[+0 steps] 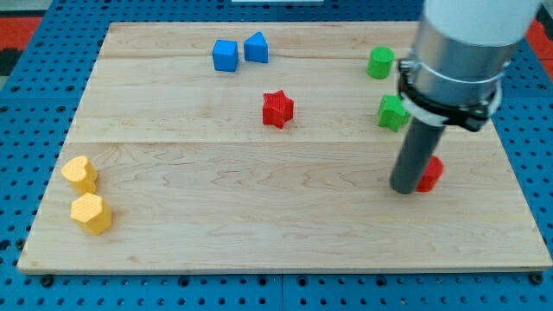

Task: Slide the red star towards up

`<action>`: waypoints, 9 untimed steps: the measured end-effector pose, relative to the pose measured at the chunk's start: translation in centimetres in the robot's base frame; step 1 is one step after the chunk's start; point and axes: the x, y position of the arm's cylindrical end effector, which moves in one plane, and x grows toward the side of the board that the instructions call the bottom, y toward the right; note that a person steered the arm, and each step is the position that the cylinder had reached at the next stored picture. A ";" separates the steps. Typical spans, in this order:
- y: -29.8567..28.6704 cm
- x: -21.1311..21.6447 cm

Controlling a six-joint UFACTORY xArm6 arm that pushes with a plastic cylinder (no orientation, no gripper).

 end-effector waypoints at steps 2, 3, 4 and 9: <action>-15.6 -6.3; -16.6 -10.9; -19.9 -12.4; -20.0 -17.4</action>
